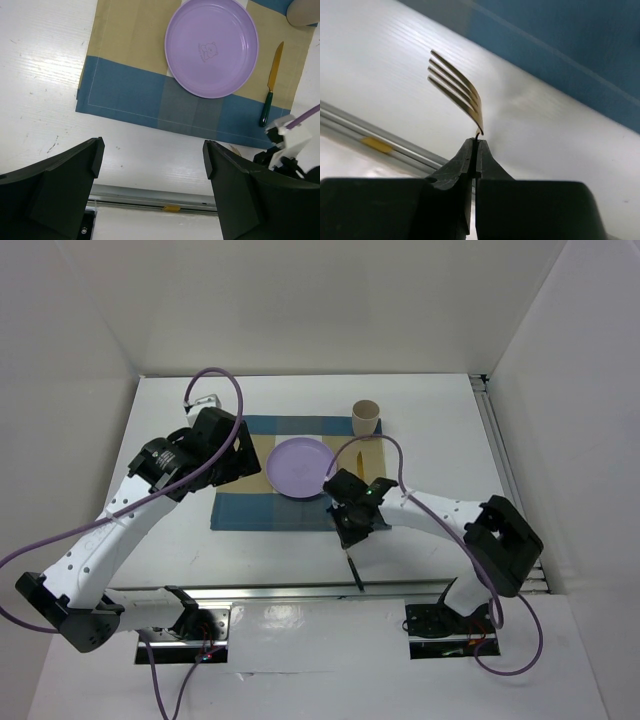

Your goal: Set the dinner table for one person

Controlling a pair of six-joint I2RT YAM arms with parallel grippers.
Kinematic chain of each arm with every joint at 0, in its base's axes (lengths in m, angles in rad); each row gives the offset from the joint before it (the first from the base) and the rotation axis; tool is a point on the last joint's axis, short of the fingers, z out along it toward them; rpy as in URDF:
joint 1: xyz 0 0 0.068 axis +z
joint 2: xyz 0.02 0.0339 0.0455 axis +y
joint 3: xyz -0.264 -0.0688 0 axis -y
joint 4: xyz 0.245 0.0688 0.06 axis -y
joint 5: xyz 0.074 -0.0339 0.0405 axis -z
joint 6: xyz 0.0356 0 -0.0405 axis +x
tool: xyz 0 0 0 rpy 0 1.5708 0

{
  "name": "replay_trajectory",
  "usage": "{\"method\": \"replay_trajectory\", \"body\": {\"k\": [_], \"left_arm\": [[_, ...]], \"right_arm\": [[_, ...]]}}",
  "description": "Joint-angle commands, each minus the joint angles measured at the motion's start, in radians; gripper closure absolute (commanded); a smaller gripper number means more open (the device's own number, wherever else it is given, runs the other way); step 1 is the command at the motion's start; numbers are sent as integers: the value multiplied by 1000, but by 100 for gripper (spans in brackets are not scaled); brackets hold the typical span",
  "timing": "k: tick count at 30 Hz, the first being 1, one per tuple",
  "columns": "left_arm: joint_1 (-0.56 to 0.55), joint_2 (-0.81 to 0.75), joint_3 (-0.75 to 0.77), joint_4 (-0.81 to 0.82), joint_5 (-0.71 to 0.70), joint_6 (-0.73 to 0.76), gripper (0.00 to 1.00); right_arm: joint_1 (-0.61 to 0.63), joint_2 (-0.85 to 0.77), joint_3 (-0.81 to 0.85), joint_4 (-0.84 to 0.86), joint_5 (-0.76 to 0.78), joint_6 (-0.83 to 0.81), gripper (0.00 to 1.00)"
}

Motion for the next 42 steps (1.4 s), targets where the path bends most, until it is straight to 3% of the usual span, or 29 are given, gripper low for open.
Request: {"method": "replay_trajectory", "body": {"k": [1, 15, 28, 29, 32, 33, 35, 38, 42], "left_arm": [[4, 7, 29, 4, -16, 15, 0], [4, -30, 93, -24, -67, 24, 0], [4, -39, 84, -33, -76, 24, 0], [4, -39, 84, -33, -76, 24, 0], [4, -39, 84, -33, -76, 24, 0], [4, -39, 84, -33, -76, 24, 0], [4, -39, 84, -33, -76, 24, 0], [4, -39, 84, -33, -87, 24, 0], [4, -39, 95, -42, -110, 24, 0]], "right_arm": [[5, -71, 125, 27, -16, -11, 100], [5, 208, 394, 145, -25, 10, 100], [5, 322, 417, 202, -125, -28, 99], [5, 322, 417, 202, -125, -28, 88], [5, 322, 405, 192, -135, -49, 76], [5, 322, 405, 192, -146, -49, 59], [14, 309, 379, 183, -146, -62, 44], [25, 288, 334, 165, -137, -71, 38], [77, 276, 287, 175, -125, -71, 38]]}}
